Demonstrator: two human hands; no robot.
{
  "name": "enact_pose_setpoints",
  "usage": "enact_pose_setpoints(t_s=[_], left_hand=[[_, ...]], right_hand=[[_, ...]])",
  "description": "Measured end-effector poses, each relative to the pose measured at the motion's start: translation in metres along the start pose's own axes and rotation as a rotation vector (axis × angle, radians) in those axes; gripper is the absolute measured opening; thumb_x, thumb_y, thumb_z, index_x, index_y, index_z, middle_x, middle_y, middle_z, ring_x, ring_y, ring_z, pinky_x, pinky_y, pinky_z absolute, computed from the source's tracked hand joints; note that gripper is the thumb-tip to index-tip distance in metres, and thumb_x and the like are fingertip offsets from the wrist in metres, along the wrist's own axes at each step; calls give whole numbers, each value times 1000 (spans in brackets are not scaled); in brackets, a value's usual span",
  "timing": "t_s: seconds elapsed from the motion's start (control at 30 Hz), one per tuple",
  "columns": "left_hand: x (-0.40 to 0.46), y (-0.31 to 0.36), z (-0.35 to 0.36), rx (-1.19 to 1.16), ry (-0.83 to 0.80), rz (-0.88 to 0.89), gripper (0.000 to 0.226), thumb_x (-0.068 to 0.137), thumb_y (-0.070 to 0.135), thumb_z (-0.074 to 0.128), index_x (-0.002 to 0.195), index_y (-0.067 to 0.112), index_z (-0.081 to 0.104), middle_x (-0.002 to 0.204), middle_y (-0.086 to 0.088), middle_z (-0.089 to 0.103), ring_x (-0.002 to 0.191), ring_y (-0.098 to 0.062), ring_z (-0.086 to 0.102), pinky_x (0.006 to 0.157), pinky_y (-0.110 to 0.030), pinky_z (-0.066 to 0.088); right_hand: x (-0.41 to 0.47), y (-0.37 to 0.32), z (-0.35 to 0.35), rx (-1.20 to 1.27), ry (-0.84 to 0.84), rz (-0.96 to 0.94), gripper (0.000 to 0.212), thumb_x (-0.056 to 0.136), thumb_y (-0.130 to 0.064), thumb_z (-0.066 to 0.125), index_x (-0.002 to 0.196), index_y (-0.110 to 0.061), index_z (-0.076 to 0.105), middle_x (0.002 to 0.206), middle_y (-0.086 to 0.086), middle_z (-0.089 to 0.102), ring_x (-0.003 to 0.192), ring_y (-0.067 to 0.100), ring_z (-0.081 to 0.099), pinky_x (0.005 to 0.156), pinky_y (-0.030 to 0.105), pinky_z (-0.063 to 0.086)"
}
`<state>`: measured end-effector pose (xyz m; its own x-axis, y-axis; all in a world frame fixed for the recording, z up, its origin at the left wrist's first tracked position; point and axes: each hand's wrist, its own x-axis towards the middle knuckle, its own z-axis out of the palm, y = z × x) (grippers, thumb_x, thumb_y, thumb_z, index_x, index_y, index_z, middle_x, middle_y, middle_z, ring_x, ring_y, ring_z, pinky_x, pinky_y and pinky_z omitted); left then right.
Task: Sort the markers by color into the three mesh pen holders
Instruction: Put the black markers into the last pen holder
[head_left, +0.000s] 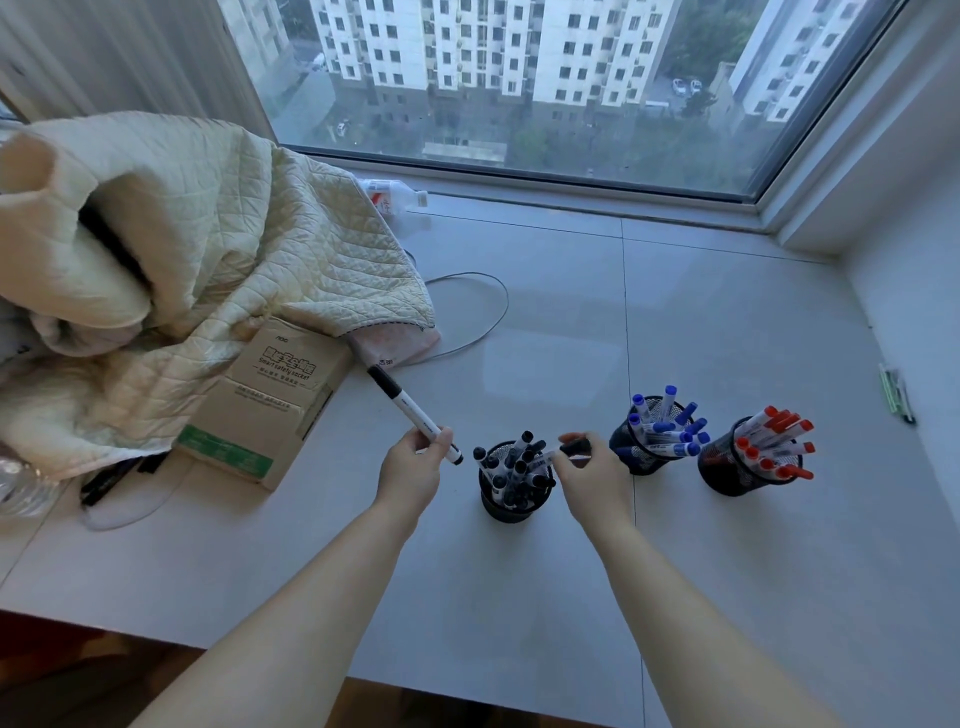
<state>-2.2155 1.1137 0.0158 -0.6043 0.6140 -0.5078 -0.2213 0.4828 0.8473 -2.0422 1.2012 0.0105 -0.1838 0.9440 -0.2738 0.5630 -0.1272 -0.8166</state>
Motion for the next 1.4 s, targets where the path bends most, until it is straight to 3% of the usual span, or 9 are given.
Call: enact_pose_setpoints(t_s=[0.1, 0.23, 0.47, 0.7, 0.83, 0.97, 1.13, 1.27, 1.4], left_hand=[[-2, -6, -1, 10, 38, 12, 4, 90, 28, 59, 88, 27, 63, 90, 7, 63, 84, -5, 55, 66, -18, 39], [-6, -12, -1, 26, 27, 37, 8, 87, 22, 62, 86, 28, 56, 87, 6, 61, 81, -8, 60, 64, -24, 42], [-10, -16, 4, -122, 5, -22, 13, 95, 26, 49, 91, 19, 58, 88, 4, 69, 82, -8, 66, 65, -24, 46], [-16, -28, 10, 88, 82, 58, 13, 90, 23, 57, 78, 27, 59, 80, 6, 67, 79, -8, 66, 75, -29, 52], [-13, -29, 17, 176, 28, 17, 8, 85, 24, 60, 79, 28, 60, 78, 9, 68, 85, -14, 67, 82, -38, 54], [-14, -27, 22, 154, -37, -50, 14, 86, 33, 57, 80, 25, 67, 75, 10, 72, 85, -9, 68, 80, -36, 54], [-23, -24, 18, 327, 123, 231, 8, 88, 39, 55, 84, 32, 54, 60, 16, 67, 69, 1, 66, 60, -22, 44], [-29, -23, 14, 362, 189, 439, 27, 87, 27, 62, 105, 27, 42, 73, 17, 65, 63, 8, 63, 59, -6, 41], [-28, -26, 15, 421, 165, 513, 17, 92, 24, 54, 107, 16, 50, 73, 9, 67, 70, -6, 68, 64, -23, 48]], right_hand=[[-4, -4, 1, -59, 95, -149, 13, 83, -13, 63, 95, -16, 58, 81, -8, 62, 72, 10, 61, 65, 21, 48], [-3, 3, 9, -282, 9, -216, 16, 87, -17, 60, 102, -12, 63, 90, 4, 69, 82, 21, 64, 73, 34, 51], [-1, 18, 11, -359, -69, -75, 25, 92, -25, 49, 111, -19, 64, 99, 7, 70, 92, 26, 61, 74, 33, 48], [-3, 18, 8, -253, -87, 9, 26, 92, -28, 49, 111, -20, 64, 101, 2, 69, 92, 20, 61, 75, 30, 46], [-9, 19, 0, -99, -24, 32, 22, 92, -26, 51, 110, -20, 61, 91, -2, 65, 79, 13, 58, 70, 27, 44], [-16, 22, -7, -167, 4, -39, 13, 91, -23, 52, 99, -18, 60, 74, -11, 56, 68, 11, 56, 64, 28, 46], [-20, 23, -4, -374, -97, -184, 16, 89, -20, 53, 102, -21, 61, 81, -10, 55, 71, 11, 52, 63, 26, 39], [-18, 17, 1, -509, -109, -268, 22, 89, -28, 54, 110, -24, 60, 98, -4, 57, 86, 16, 56, 62, 24, 37], [-13, 13, 4, -602, -106, -267, 23, 90, -30, 55, 111, -24, 62, 102, -1, 56, 93, 17, 53, 62, 22, 34]])
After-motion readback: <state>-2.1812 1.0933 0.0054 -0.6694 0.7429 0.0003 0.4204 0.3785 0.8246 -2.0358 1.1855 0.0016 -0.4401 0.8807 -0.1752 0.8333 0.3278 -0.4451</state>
